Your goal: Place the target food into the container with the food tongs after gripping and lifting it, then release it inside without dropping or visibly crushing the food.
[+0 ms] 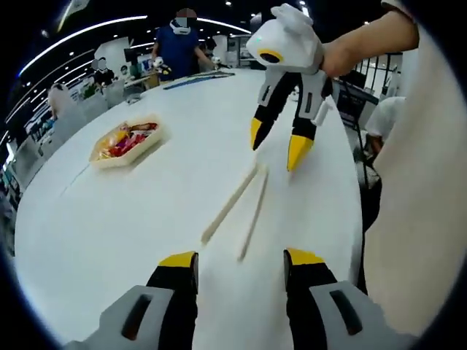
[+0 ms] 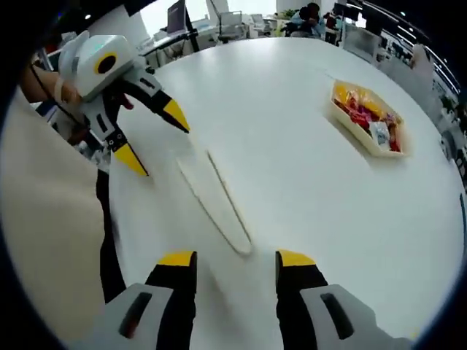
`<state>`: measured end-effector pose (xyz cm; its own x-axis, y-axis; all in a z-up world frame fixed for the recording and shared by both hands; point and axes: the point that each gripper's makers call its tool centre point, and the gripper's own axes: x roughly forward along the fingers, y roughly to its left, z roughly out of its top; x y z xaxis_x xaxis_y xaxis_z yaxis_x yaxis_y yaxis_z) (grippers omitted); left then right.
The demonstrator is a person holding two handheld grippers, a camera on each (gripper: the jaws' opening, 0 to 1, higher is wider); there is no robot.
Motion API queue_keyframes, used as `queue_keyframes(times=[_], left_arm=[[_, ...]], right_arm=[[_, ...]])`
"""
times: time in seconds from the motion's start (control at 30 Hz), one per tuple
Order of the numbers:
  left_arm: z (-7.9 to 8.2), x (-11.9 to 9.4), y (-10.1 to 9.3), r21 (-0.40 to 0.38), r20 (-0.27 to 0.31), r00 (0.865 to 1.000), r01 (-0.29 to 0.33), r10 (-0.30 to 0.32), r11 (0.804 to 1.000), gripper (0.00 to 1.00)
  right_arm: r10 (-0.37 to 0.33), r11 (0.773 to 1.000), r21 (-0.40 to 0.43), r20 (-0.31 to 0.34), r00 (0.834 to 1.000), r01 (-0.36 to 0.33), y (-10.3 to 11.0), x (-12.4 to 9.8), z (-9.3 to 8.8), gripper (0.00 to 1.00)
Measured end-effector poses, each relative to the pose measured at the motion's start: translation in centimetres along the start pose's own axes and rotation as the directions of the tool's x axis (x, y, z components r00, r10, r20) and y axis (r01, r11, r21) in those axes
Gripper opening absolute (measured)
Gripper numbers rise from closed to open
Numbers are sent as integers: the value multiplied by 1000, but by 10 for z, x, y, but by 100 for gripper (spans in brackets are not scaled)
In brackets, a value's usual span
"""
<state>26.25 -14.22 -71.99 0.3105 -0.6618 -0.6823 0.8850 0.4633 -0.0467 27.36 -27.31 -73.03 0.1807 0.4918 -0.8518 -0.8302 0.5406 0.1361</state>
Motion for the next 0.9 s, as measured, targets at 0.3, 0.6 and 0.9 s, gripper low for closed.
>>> queue_keyframes(times=[0.3,0.6,0.9], left_arm=[[46,-39,32,-273,238,955,-110,178,956,73],[69,-78,49,-358,347,883,-186,315,915,87],[86,-116,57,-406,402,815,-249,417,879,89]], right_arm=[[-39,993,118,232,972,12,-5,-38,28,57],[-101,987,154,416,904,39,-9,-76,59,72],[-162,979,193,523,837,69,-14,-109,79,78]])
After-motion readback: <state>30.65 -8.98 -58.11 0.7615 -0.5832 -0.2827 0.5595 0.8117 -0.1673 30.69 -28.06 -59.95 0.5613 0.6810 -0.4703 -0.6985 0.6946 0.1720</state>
